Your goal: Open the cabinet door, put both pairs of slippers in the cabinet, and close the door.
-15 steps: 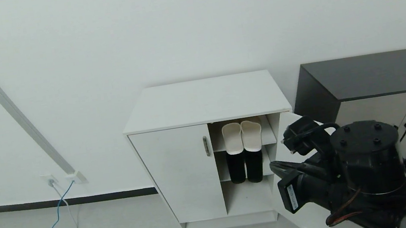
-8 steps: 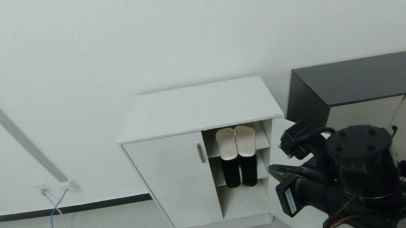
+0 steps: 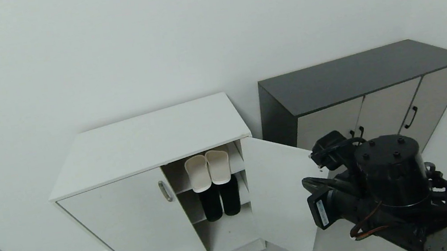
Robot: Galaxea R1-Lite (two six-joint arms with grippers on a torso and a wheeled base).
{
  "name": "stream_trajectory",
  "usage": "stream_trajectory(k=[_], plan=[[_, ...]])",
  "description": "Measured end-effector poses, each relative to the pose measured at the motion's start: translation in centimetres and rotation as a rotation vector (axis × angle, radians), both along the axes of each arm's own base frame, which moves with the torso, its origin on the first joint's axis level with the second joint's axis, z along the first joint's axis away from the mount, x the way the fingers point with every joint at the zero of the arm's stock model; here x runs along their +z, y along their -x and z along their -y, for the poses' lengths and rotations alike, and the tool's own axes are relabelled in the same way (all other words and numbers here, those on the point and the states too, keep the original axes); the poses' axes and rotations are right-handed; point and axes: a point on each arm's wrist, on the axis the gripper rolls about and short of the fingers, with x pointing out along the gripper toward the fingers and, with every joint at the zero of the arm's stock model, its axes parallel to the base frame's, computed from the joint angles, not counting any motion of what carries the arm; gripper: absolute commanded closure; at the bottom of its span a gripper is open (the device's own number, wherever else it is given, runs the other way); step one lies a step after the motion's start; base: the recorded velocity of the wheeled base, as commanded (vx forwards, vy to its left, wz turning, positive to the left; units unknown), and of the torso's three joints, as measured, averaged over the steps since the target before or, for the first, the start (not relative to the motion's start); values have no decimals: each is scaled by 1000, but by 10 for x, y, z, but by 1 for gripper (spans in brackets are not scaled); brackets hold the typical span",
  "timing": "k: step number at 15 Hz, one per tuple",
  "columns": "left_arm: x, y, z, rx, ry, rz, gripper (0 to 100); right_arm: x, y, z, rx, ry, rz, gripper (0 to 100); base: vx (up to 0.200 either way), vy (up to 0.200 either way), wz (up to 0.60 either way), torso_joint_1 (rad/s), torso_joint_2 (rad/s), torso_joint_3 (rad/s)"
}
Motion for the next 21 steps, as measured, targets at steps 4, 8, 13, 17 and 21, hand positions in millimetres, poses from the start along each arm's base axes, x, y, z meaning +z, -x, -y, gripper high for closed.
stream_trajectory(k=[4, 8, 13, 17, 21], plan=[[0, 0, 0, 0, -1, 1, 100, 0, -26, 8, -82, -4, 6, 100, 0, 0, 0, 0, 0, 0], [0, 0, 0, 0, 0, 1, 100, 2, -75, 12, -185, -28, 30, 100, 0, 0, 0, 0, 0, 0], [0, 0, 0, 0, 0, 1, 100, 5, -148, 29, -240, -55, 0, 100, 0, 0, 0, 0, 0, 0], [0, 0, 0, 0, 1, 1, 100, -7, -187, 42, -281, -65, -10, 100, 0, 0, 0, 0, 0, 0], [0, 0, 0, 0, 1, 1, 100, -27, -208, 57, -315, -66, -45, 100, -100, 0, 0, 2, 1, 1]])
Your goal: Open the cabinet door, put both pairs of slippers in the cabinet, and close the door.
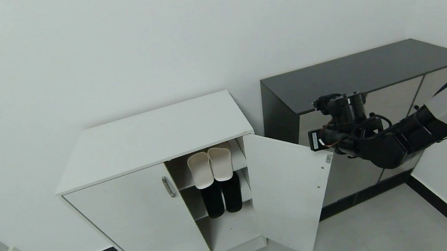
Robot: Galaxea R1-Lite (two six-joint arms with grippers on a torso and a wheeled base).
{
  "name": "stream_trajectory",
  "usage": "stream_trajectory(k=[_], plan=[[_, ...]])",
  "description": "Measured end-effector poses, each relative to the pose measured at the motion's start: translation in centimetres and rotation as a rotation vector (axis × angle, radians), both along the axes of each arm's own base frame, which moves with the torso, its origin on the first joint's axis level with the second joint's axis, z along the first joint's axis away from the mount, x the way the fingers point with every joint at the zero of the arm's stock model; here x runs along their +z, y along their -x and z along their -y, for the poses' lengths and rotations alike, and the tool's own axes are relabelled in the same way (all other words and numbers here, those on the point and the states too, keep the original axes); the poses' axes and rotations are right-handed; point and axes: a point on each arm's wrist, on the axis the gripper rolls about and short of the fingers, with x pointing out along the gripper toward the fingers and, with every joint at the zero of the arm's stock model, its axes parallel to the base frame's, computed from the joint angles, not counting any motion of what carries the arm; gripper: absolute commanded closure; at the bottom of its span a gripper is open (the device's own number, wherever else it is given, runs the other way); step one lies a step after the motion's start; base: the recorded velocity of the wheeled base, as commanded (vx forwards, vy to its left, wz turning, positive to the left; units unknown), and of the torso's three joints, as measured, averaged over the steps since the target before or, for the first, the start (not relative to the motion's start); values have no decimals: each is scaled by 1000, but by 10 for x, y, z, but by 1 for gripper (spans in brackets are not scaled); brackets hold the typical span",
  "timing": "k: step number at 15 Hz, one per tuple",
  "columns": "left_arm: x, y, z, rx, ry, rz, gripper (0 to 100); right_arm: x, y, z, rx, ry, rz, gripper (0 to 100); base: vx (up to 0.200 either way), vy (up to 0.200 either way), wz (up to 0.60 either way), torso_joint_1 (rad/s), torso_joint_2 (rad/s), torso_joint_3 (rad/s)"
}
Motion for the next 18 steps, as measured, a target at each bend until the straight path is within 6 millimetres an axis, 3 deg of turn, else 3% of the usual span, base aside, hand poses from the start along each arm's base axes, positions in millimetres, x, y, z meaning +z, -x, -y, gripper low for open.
stream_trajectory(k=[18], plan=[[0, 0, 0, 0, 1, 0, 100, -23, -23, -1, -12, 1, -14, 100, -11, 0, 0, 0, 0, 0]])
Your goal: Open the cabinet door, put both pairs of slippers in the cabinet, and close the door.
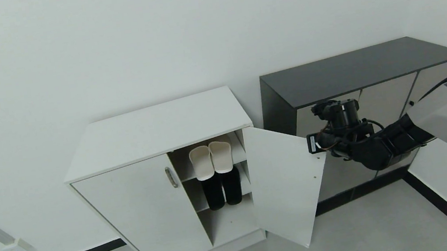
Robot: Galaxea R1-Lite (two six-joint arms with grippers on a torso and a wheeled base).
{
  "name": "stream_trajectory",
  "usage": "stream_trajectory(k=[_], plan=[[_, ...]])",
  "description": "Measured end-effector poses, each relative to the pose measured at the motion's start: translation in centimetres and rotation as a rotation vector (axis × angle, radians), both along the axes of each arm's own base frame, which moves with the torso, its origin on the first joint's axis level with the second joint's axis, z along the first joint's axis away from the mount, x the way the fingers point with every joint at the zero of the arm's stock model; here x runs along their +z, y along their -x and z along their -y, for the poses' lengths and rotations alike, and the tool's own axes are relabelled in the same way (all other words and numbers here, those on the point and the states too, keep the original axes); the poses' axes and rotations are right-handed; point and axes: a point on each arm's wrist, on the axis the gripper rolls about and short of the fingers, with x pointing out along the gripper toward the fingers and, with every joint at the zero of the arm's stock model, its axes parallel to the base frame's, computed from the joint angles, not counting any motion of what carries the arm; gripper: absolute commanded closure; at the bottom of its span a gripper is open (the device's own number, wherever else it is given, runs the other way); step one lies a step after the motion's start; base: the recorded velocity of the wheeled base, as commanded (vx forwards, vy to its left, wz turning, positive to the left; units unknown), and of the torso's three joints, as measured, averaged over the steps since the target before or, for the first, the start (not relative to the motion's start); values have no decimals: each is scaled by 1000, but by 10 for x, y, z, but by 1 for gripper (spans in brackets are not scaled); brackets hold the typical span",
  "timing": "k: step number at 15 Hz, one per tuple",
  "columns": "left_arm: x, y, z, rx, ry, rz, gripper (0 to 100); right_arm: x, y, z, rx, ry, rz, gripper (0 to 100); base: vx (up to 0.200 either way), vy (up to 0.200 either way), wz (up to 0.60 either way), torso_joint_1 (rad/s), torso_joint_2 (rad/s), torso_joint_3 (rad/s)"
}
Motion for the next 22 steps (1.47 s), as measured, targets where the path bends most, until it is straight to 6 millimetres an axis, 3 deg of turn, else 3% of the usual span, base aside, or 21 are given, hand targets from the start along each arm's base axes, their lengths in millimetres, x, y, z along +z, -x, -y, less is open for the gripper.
stream_trajectory(k=[5, 8, 11, 17, 22], plan=[[0, 0, 0, 0, 0, 0, 100, -3, -3, 1, -4, 1, -1, 100, 0, 0, 0, 0, 0, 0], [0, 0, 0, 0, 0, 0, 100, -7, 7, -3, 10, 6, -15, 100, 0, 0, 0, 0, 0, 0], [0, 0, 0, 2, 2, 0, 100, -12, 30, -19, 62, 7, -19, 100, 0, 0, 0, 0, 0, 0], [0, 0, 0, 4, 3, 0, 100, -10, 95, -51, 194, -19, -45, 100, 0, 0, 0, 0, 0, 0], [0, 0, 0, 5, 4, 0, 100, 0, 119, -58, 254, -11, -40, 100, 0, 0, 0, 0, 0, 0]])
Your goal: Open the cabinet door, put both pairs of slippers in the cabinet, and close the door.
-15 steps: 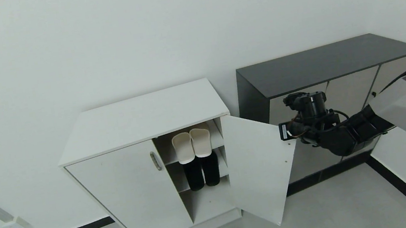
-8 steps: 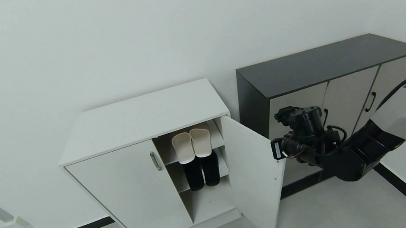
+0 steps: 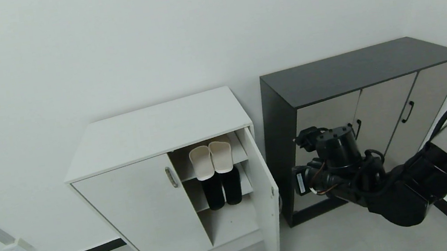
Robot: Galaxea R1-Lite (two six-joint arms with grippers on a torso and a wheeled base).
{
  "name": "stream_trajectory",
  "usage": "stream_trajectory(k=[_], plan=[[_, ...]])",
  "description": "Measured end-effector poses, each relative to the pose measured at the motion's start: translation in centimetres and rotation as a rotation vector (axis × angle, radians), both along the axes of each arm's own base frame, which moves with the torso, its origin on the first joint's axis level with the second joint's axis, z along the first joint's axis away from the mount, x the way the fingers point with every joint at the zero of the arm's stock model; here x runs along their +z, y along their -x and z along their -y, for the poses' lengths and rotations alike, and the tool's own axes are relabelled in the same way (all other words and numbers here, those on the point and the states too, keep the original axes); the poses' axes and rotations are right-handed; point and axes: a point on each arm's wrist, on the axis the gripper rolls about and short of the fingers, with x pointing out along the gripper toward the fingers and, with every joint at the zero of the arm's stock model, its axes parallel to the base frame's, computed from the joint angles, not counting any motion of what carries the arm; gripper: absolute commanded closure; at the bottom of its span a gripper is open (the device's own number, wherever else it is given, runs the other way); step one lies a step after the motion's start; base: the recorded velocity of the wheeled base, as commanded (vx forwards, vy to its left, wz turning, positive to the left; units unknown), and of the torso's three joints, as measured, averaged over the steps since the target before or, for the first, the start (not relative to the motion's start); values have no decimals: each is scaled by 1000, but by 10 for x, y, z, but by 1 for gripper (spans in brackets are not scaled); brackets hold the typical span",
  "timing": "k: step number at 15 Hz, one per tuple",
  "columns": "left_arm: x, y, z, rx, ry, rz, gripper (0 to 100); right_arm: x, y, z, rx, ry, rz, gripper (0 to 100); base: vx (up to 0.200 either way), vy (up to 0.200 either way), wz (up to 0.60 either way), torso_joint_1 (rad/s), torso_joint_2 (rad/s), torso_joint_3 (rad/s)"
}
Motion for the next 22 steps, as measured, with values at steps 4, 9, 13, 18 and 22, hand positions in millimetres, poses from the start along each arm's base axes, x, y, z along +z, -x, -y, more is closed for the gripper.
stream_trajectory(k=[4, 9, 13, 18, 22], plan=[[0, 0, 0, 1, 2, 0, 100, 1, 8, -1, 24, 20, 3, 100, 0, 0, 0, 0, 0, 0], [0, 0, 0, 0, 2, 0, 100, -3, 19, 0, 87, 37, -21, 100, 0, 0, 600, 3, 0, 1], [0, 0, 0, 0, 2, 0, 100, -4, 24, 5, 122, 53, -30, 100, 0, 0, 150, -3, 1, 1], [0, 0, 0, 1, 2, 0, 100, -9, 24, 21, 104, 138, -42, 100, 0, 0, 0, 0, 0, 0], [0, 0, 0, 0, 2, 0, 100, -14, 20, 31, 69, 195, -51, 100, 0, 0, 0, 0, 0, 0]])
